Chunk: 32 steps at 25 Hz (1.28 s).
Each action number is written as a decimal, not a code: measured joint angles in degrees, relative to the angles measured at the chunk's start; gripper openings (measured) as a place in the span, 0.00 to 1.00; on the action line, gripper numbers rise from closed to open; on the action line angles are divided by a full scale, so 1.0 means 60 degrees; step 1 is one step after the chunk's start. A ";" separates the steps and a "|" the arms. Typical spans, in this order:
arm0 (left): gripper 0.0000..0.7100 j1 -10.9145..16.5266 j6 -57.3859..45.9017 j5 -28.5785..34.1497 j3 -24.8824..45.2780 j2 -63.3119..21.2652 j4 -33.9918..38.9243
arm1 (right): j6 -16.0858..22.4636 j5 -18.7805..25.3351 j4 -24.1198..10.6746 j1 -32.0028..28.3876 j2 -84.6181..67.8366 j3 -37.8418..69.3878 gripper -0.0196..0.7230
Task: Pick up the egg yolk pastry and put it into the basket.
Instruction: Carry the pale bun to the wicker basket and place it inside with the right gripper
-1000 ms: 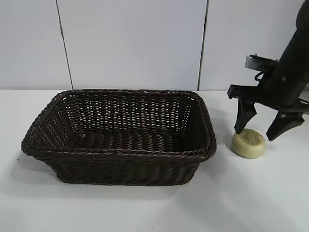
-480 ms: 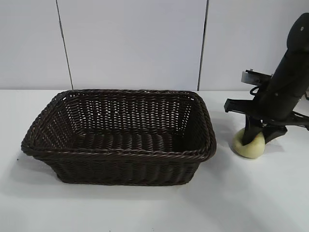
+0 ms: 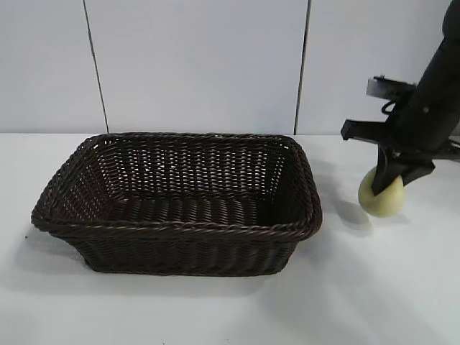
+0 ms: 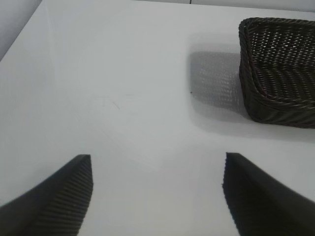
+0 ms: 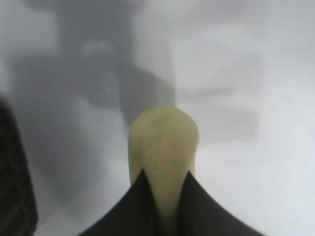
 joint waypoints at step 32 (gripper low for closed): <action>0.76 0.0000 -0.0008 0.0003 0.0000 0.0000 0.0000 | -0.0176 -0.1183 0.1202 0.3937 -0.1989 0.0039 0.07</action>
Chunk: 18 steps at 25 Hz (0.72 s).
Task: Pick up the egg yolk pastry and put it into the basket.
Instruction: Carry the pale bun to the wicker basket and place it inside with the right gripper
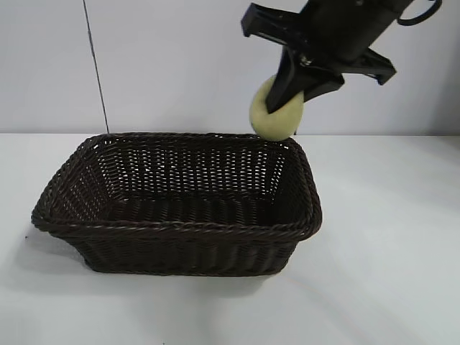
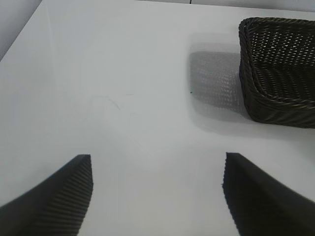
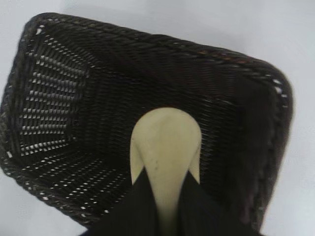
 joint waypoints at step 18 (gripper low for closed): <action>0.76 0.0000 0.0000 0.0000 0.0000 0.0000 0.0000 | 0.0000 -0.2850 0.0855 0.1136 0.1343 0.0043 0.07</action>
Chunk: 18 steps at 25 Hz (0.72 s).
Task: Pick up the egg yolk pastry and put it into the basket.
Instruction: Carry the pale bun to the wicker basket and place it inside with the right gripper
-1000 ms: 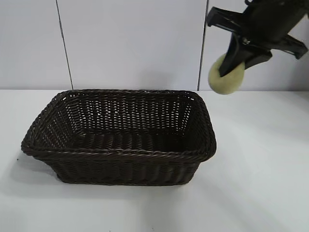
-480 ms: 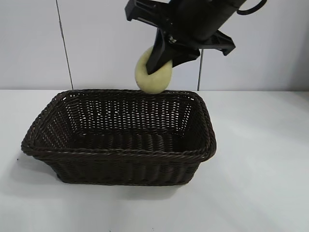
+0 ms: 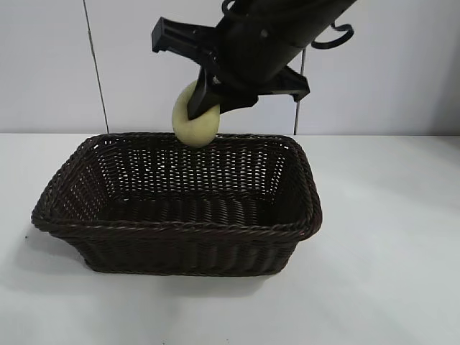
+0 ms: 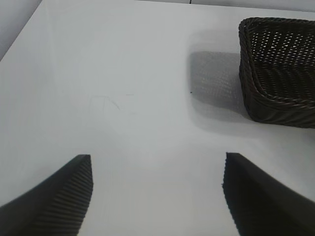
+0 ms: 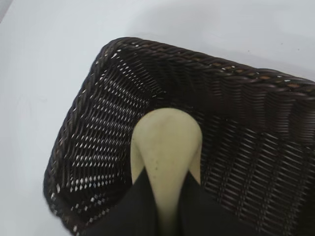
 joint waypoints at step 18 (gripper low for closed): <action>0.76 0.0000 0.0000 0.0000 0.0000 0.0000 0.0000 | 0.0000 -0.0307 0.0431 0.0000 0.1717 0.0000 0.40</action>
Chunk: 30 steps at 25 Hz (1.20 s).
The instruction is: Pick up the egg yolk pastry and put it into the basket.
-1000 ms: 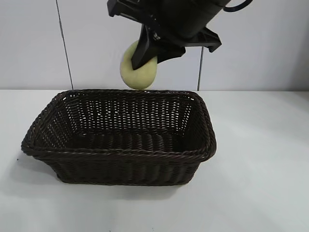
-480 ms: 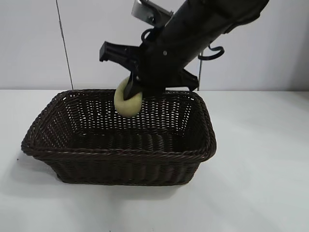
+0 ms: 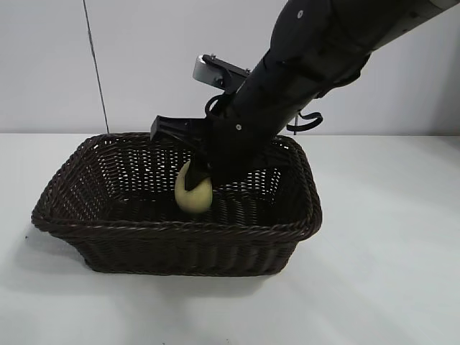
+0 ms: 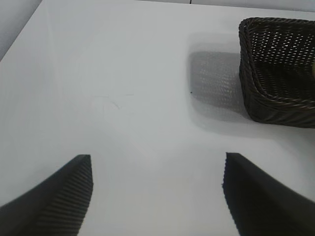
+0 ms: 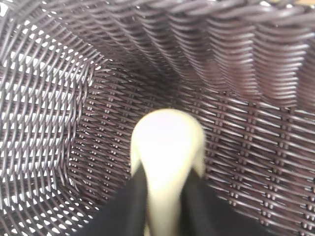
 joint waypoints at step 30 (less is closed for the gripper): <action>0.76 0.0000 0.0000 0.0008 0.0000 0.0000 0.0000 | 0.2604 0.8524 -0.4489 -0.1053 -0.0388 -0.3903 0.62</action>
